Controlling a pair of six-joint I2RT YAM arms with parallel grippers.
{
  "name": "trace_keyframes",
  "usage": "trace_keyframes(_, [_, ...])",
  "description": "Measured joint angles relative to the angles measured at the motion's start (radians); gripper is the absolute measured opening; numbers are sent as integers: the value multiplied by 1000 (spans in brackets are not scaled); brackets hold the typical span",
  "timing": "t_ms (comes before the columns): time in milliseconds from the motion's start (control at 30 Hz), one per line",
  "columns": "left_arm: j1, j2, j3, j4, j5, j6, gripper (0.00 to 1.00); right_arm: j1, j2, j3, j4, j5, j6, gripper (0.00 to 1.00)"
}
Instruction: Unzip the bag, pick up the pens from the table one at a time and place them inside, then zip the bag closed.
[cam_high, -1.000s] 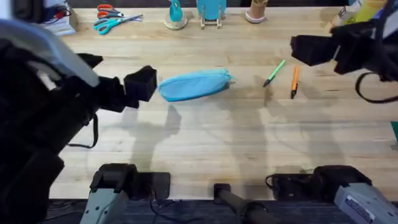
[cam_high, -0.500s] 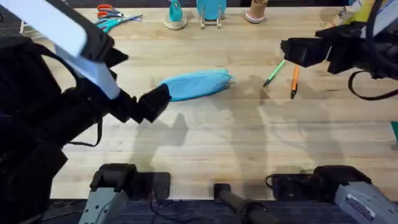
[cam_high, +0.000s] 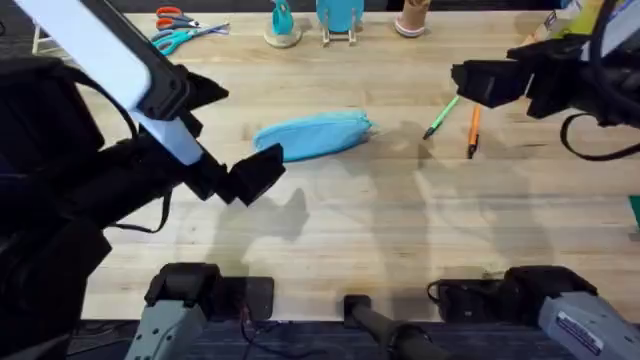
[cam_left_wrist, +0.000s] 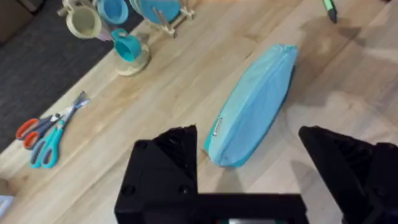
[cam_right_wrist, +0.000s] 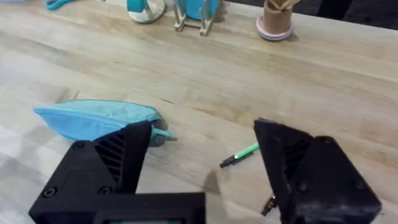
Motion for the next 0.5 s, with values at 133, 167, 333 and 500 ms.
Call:
trace_keyframes(133, [0,0,0,32,1,0,993,0,0,0,3,0,0,996])
trace_keyframes(167, [0,0,0,31,0,0,993,0,0,0,3,0,0,996])
trace_keyframes(333, [0,0,0,30,-7,35,993,0,0,0,3,0,0,996])
trace_keyframes(500, [0,9,0,5,-10,86,993,0,0,0,3,-3,0,995])
